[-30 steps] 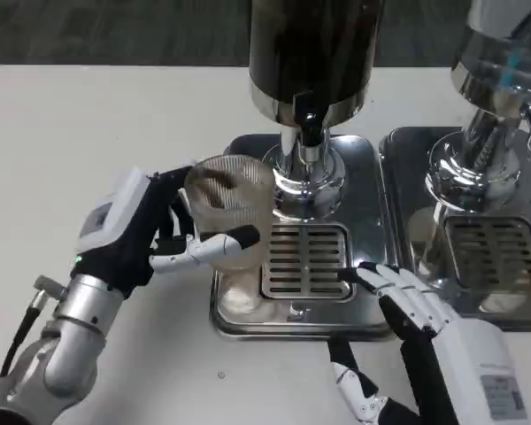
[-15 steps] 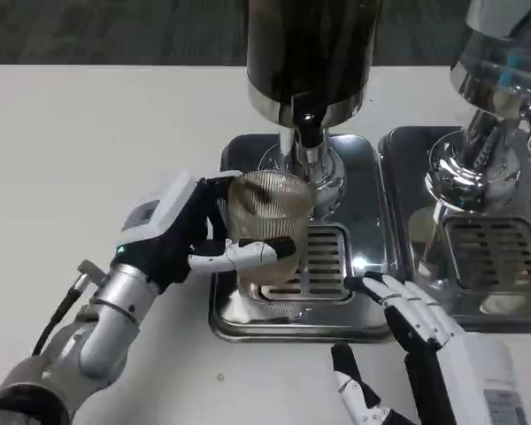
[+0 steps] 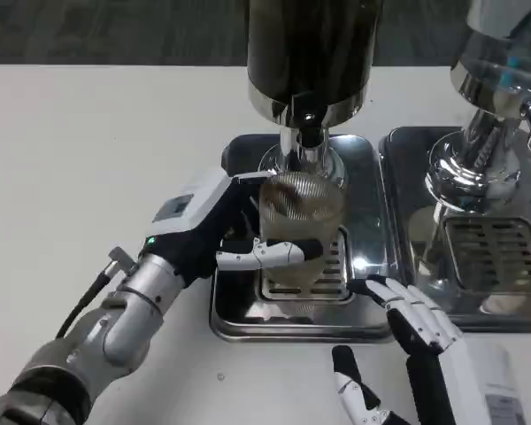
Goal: Grasp the cup under the faucet to collect the drink, then remove the cup.
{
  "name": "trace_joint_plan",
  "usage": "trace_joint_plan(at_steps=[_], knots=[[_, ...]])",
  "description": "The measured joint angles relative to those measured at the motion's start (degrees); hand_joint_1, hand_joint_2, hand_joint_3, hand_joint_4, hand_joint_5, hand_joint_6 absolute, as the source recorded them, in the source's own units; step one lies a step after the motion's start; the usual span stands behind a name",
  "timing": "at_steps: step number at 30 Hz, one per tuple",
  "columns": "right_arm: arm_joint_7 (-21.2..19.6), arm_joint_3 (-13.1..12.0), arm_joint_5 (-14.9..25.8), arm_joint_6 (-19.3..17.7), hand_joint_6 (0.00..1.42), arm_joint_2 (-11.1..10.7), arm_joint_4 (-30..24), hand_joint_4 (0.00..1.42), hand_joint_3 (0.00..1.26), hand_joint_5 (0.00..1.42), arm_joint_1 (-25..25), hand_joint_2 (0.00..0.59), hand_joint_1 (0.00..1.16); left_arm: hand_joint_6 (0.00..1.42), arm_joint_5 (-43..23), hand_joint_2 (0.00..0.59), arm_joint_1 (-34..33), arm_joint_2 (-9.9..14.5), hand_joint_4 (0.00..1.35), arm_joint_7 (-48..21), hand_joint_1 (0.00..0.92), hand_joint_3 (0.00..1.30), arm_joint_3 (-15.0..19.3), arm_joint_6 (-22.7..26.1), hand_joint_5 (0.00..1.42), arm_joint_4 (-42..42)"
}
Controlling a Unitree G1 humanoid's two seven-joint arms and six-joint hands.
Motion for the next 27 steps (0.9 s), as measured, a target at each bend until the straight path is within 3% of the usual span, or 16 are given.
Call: trace_joint_plan(at_steps=[13, 23, 27], knots=[[0.4, 0.3, 0.4, 0.0, 0.37, 0.2, 0.2, 0.21, 0.29, 0.2, -0.9, 0.436, 0.47, 0.16, -0.5, 0.11, -0.2, 0.5, 0.17, -5.2, 0.127, 0.22, 0.2, 0.1, 0.19, 0.0], [1.9, 0.4, 1.9, 0.0, 0.4, 0.0, 0.3, 0.21, 0.29, 0.23, -1.4, 0.442, 0.47, 0.03, -0.4, 0.087, -0.2, 0.8, 0.0, -6.4, 0.065, 0.02, 0.1, 0.7, 0.07, -0.8], [2.1, 0.4, 2.2, 0.0, 0.4, -0.1, 0.3, 0.21, 0.3, 0.23, -1.5, 0.442, 0.47, 0.0, -0.1, 0.083, -0.2, 1.2, 0.0, -6.4, 0.05, 0.0, 0.1, 1.0, 0.01, -2.0]])
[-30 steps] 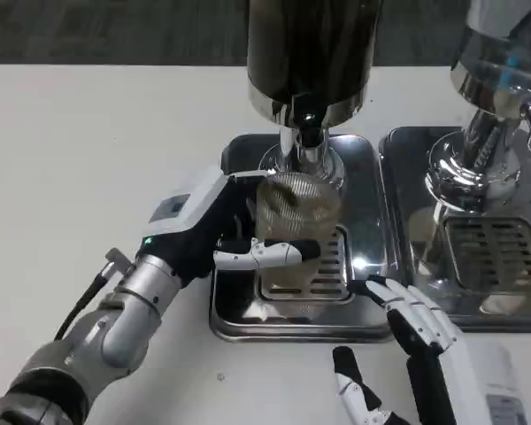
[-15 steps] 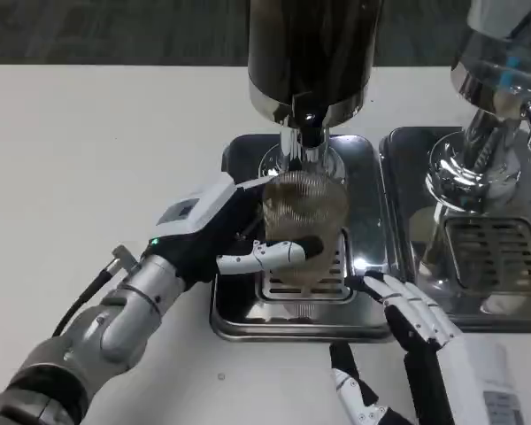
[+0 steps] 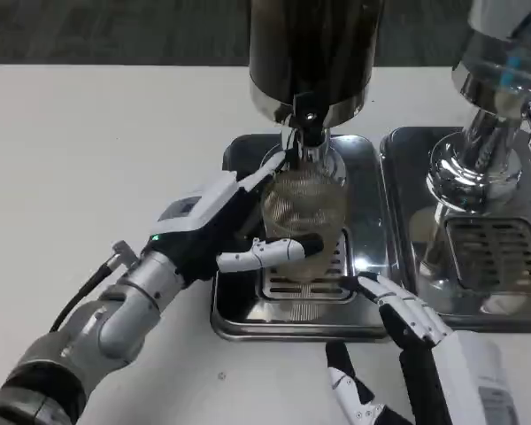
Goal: Grasp the cup under the faucet to collect the drink, then remove the cup.
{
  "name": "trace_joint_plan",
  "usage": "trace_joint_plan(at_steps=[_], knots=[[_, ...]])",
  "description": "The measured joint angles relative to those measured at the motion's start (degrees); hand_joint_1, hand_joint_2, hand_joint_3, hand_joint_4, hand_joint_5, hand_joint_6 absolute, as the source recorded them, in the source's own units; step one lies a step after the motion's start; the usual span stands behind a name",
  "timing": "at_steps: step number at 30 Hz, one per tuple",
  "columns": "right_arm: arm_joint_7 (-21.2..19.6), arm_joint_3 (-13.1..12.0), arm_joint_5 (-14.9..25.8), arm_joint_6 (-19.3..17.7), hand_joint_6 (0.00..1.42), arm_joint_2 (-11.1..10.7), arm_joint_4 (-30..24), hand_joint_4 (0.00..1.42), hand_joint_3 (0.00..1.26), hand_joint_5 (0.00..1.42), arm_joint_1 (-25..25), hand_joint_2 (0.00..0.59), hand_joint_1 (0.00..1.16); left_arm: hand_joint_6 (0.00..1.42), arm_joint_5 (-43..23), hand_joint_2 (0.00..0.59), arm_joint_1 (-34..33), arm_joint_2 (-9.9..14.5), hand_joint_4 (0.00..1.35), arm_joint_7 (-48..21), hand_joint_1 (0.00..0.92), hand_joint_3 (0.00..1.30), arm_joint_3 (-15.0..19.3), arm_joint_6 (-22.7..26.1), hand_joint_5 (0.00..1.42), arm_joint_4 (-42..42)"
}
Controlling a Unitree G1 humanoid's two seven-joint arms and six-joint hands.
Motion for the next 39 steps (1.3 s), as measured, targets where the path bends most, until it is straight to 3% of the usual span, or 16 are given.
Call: trace_joint_plan(at_steps=[12, 19, 21, 24, 28, 34, 39], knots=[[1.3, -0.1, 1.2, -0.2, 0.4, -0.3, 0.0, 0.22, 0.3, 0.24, -0.6, 0.442, 0.47, 0.0, -0.7, 0.079, 2.1, 2.5, 0.0, -0.1, 0.034, 0.0, 0.5, -1.0, 0.0, -7.8], [1.5, -0.1, 2.2, -0.4, 0.4, -0.2, 0.7, 0.22, 0.3, 0.25, -1.1, 0.442, 0.47, 0.01, -6.1, 0.08, 9.5, 7.5, 0.0, -3.0, 0.005, 0.05, 4.7, -4.9, 0.04, -16.8], [1.5, -0.1, 2.3, -0.4, 0.41, -0.2, 1.0, 0.22, 0.3, 0.25, -1.3, 0.442, 0.47, 0.06, -9.0, 0.089, 12.4, 9.3, 0.06, -4.6, 0.0, 0.12, 6.5, -5.9, 0.11, -20.4], [1.5, -0.2, 2.6, -0.5, 0.4, -0.1, 1.7, 0.22, 0.3, 0.25, -1.8, 0.442, 0.47, 0.3, -12.7, 0.106, 16.2, 11.9, 0.27, -7.2, 0.0, 0.3, 9.5, -7.0, 0.33, -25.0], [1.5, -0.2, 3.1, -0.9, 0.4, -0.2, 2.2, 0.22, 0.3, 0.25, -2.2, 0.442, 0.47, 0.37, -19.6, 0.118, 21.9, 13.2, 0.38, -10.0, 0.0, 0.41, 13.8, -9.4, 0.43, -29.7], [1.6, -0.5, 3.9, -1.6, 0.4, -0.9, 2.6, 0.22, 0.3, 0.25, -3.9, 0.444, 0.47, 0.4, -31.3, 0.116, 25.2, 13.4, 0.43, -15.8, 0.0, 0.42, 19.4, -11.4, 0.47, -36.1], [1.7, -0.5, 4.5, -1.6, 0.4, -1.2, 3.2, 0.22, 0.3, 0.25, -4.4, 0.448, 0.47, 0.4, -42.1, 0.125, 24.0, 13.4, 0.47, -26.0, 0.0, 0.42, 20.2, -10.1, 0.5, -38.7]])
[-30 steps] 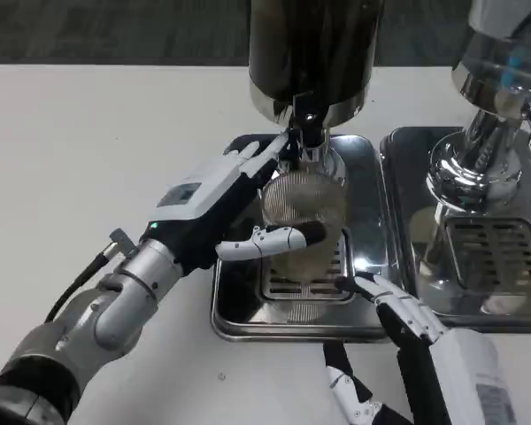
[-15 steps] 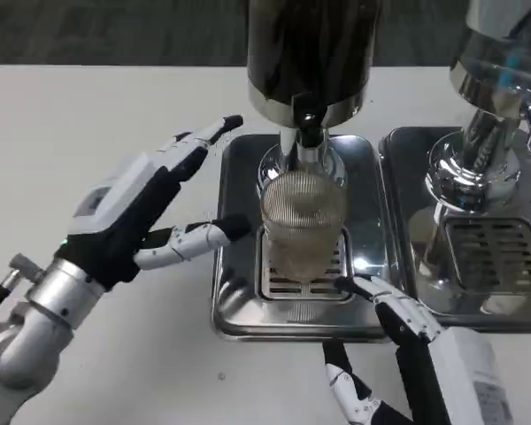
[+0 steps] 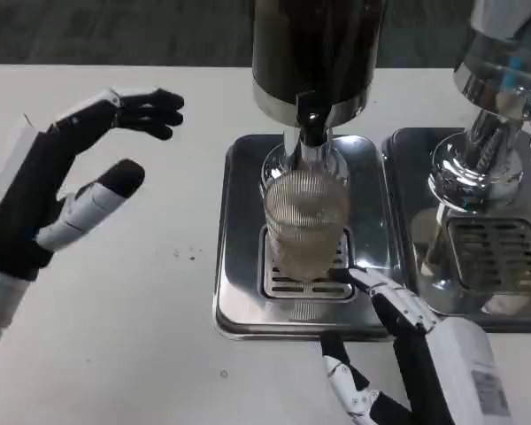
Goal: Grasp the cup under the faucet to collect the drink, then remove the cup.
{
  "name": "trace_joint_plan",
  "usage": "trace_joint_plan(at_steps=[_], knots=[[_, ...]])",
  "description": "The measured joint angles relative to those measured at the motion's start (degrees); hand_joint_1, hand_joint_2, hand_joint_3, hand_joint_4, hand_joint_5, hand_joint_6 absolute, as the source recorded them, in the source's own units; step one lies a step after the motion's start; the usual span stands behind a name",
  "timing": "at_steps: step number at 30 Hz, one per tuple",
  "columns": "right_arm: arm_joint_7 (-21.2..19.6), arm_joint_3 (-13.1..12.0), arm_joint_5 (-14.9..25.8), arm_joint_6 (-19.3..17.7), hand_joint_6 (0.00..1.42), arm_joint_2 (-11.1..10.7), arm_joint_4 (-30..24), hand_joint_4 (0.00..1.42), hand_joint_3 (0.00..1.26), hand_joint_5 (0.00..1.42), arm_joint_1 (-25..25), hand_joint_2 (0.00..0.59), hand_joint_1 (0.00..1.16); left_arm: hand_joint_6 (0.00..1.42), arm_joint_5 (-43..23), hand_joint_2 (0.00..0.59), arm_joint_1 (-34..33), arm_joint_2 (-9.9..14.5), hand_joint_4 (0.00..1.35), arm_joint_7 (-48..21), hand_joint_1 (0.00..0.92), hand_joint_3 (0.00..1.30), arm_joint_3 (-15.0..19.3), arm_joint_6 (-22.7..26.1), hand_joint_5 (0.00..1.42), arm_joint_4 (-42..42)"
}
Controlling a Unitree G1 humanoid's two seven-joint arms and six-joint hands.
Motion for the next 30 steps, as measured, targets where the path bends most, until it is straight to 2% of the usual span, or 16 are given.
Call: trace_joint_plan(at_steps=[2, 5, 6, 7, 9, 14, 23, 30], knots=[[0.1, 0.0, 0.1, 0.0, 0.39, -0.1, 0.4, 0.22, 0.3, 0.25, -0.5, 0.449, 0.47, 0.38, -7.3, 0.128, -3.2, -0.1, 0.47, -7.6, 0.0, 0.41, 0.5, 3.4, 0.48, -0.1], [0.1, 0.0, 0.1, -0.1, 0.39, -0.1, 0.7, 0.22, 0.3, 0.25, -0.7, 0.449, 0.48, 0.35, -13.0, 0.123, -6.3, -0.8, 0.44, -15.1, 0.0, 0.39, 1.0, 7.0, 0.44, -0.2], [0.1, 0.0, 0.1, -0.1, 0.39, -0.1, 0.8, 0.22, 0.3, 0.25, -0.8, 0.45, 0.48, 0.33, -15.8, 0.124, -8.1, -1.6, 0.43, -19.6, 0.0, 0.38, 1.3, 9.8, 0.43, 0.1], [0.1, 0.0, 0.1, -0.2, 0.39, -0.1, 0.8, 0.22, 0.31, 0.25, -0.8, 0.45, 0.48, 0.32, -16.8, 0.124, -8.8, -1.9, 0.42, -21.4, 0.0, 0.37, 1.4, 11.1, 0.42, 0.2], [0.1, 0.0, 0.1, -0.2, 0.39, 0.0, 0.9, 0.22, 0.31, 0.25, -0.9, 0.45, 0.48, 0.31, -19.8, 0.122, -12.0, -3.4, 0.39, -28.1, 0.0, 0.34, 2.0, 16.5, 0.39, 1.2], [-0.1, 0.1, 0.1, -0.2, 0.39, 0.3, 1.0, 0.22, 0.31, 0.25, -0.7, 0.45, 0.48, 0.24, -22.0, 0.115, -16.8, -6.2, 0.34, -36.8, 0.0, 0.3, 3.2, 24.6, 0.35, 2.2], [-1.2, 0.3, -0.1, -0.2, 0.39, 1.7, 1.3, 0.22, 0.32, 0.25, -0.5, 0.45, 0.48, 0.13, -20.2, 0.112, -21.4, -10.3, 0.15, -41.7, 0.0, 0.2, 4.8, 30.7, 0.21, 5.4], [-2.3, 0.6, -0.3, -0.2, 0.39, 2.1, 2.0, 0.23, 0.32, 0.25, -0.5, 0.45, 0.48, 0.11, -17.6, 0.105, -24.5, -12.2, 0.13, -44.2, 0.0, 0.16, 5.0, 33.0, 0.19, 11.4]])
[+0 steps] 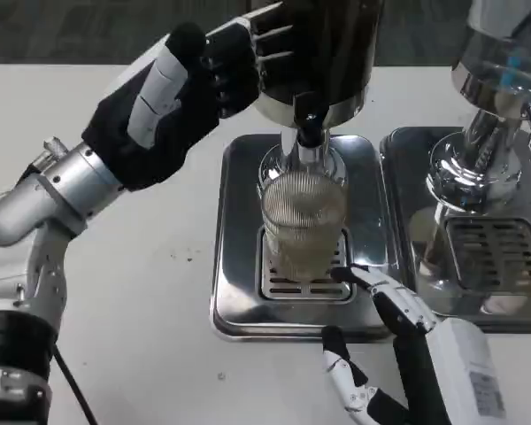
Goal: Grasp the cup under the faucet to collect the drink, then remove the cup.
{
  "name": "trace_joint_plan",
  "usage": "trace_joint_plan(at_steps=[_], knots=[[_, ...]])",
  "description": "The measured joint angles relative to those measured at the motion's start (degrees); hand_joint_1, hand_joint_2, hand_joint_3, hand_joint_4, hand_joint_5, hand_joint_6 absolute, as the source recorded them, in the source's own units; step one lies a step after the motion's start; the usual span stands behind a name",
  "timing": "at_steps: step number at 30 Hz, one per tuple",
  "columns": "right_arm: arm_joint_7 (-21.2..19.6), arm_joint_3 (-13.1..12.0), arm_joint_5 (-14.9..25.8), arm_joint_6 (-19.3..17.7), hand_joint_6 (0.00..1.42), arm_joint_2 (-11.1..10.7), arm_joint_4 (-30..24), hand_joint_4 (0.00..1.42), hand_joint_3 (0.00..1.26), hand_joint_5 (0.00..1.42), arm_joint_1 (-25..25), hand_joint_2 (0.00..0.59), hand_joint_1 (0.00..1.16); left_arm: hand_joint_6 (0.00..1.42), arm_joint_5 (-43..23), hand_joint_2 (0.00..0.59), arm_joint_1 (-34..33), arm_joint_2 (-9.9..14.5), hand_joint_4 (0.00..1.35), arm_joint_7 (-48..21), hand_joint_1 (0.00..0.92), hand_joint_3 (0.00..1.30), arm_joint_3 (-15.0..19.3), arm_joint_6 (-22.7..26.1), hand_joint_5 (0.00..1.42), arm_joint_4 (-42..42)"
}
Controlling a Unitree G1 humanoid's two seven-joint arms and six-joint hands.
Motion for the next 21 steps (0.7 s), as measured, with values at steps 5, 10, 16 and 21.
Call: trace_joint_plan(at_steps=[5, 10, 16, 21], knots=[[-0.8, 0.1, 0.0, 0.0, 0.39, 0.2, 0.7, 0.23, 0.32, 0.25, 0.0, 0.45, 0.48, 0.12, 3.3, 0.102, -2.8, -0.7, 0.15, -3.2, 0.0, 0.17, -0.3, 1.4, 0.21, 5.6], [-1.0, 0.3, 0.0, 0.0, 0.39, 0.4, 1.3, 0.23, 0.32, 0.25, 0.0, 0.45, 0.48, 0.14, 5.0, 0.103, -4.2, -1.3, 0.18, -4.7, 0.0, 0.18, -0.2, 1.1, 0.23, 8.6], [-1.0, 0.3, 0.1, 0.0, 0.39, 0.7, 1.6, 0.23, 0.32, 0.25, -0.1, 0.45, 0.48, 0.13, 7.4, 0.103, -5.4, -1.3, 0.19, -4.8, 0.0, 0.18, -0.1, -2.2, 0.23, 10.4], [-1.0, 0.3, 0.2, 0.0, 0.32, 0.7, 1.7, 0.23, 0.32, 0.25, -0.3, 0.45, 0.48, 0.07, 10.4, 0.092, -6.1, -0.9, 0.14, -4.8, 0.0, 0.18, -0.5, -6.9, 0.19, 11.5]])
